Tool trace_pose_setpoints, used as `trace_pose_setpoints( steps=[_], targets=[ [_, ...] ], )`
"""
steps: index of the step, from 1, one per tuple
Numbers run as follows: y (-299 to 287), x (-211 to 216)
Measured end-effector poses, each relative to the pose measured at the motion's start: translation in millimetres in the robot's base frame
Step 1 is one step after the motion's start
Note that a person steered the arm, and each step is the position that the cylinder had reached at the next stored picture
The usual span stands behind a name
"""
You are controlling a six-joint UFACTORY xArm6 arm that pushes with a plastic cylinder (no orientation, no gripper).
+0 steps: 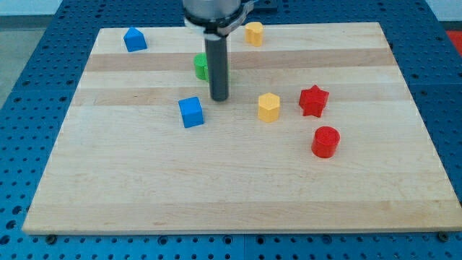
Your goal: Push the green star toward top right
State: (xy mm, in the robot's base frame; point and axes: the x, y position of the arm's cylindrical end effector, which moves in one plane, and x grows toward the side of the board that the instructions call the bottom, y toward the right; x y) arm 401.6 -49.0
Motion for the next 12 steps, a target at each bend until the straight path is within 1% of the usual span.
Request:
trace_pose_setpoints(
  steps=[1, 2, 3, 5, 6, 8, 9, 12],
  targets=[
    [-40, 10],
    [-35, -14],
    [-20, -44],
    [-7, -59],
    [13, -65],
    [86, -106],
    [92, -110],
    [81, -122]
  ],
)
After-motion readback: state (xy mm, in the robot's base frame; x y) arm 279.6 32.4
